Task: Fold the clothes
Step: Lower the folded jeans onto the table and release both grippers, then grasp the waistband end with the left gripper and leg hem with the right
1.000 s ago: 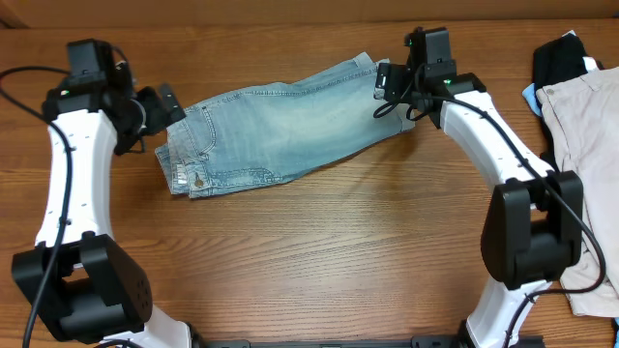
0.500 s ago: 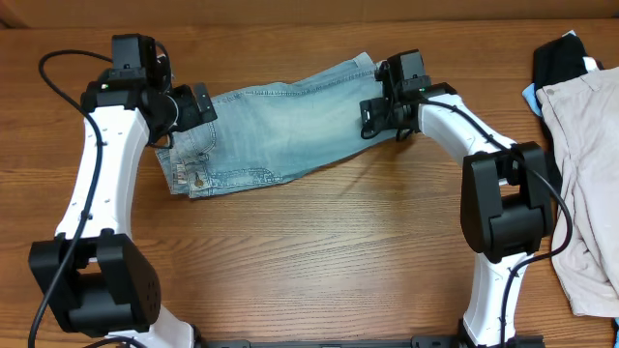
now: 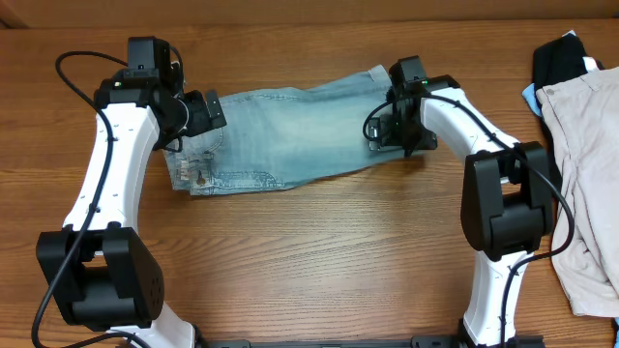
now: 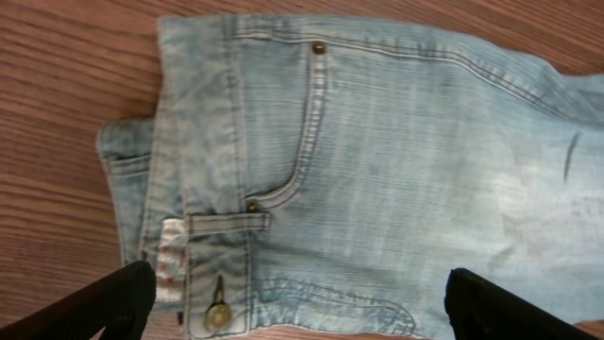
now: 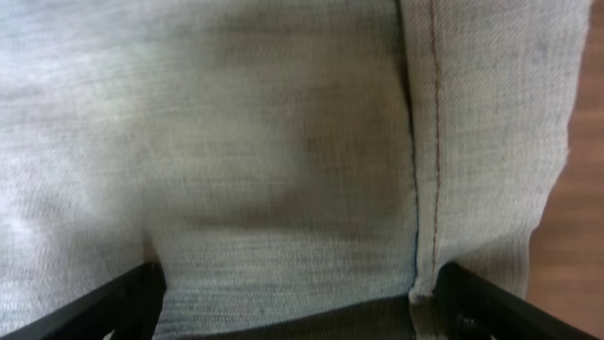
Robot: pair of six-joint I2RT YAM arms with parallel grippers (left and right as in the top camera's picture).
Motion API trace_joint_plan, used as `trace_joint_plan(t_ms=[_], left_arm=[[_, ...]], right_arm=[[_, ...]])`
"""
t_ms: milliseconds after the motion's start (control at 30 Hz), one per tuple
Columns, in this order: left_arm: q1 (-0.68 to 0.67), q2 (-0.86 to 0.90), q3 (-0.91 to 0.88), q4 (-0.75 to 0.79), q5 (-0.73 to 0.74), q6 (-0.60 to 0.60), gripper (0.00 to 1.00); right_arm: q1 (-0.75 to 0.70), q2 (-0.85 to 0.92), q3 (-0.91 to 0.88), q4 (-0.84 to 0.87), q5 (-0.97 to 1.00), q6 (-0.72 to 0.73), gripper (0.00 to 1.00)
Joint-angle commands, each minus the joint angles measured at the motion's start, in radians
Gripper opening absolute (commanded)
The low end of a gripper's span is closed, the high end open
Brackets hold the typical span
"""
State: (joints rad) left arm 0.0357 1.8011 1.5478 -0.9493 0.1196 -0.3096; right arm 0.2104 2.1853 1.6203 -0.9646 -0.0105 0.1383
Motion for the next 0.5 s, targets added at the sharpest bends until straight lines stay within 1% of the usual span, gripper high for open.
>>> trace_joint_plan(t_ms=[0, 300, 400, 467], left_arm=[[-0.006, 0.011, -0.01, -0.011, -0.008, 0.019, 1.0], [-0.01, 0.011, -0.01, -0.049, -0.074, 0.027, 1.0], [-0.01, 0.011, -0.01, -0.049, -0.084, 0.044, 1.0], [-0.01, 0.011, -0.01, -0.048, -0.089, 0.051, 1.0]], right_arm=[[-0.044, 0.086, -0.055, -0.099, 0.006, 0.114, 0.96], [-0.058, 0.079, -0.055, -0.335, -0.003, 0.193, 0.95], [-0.051, 0.072, -0.056, -0.386, -0.003, 0.23, 0.95], [-0.044, 0.058, -0.056, -0.403, -0.017, 0.23, 0.95]])
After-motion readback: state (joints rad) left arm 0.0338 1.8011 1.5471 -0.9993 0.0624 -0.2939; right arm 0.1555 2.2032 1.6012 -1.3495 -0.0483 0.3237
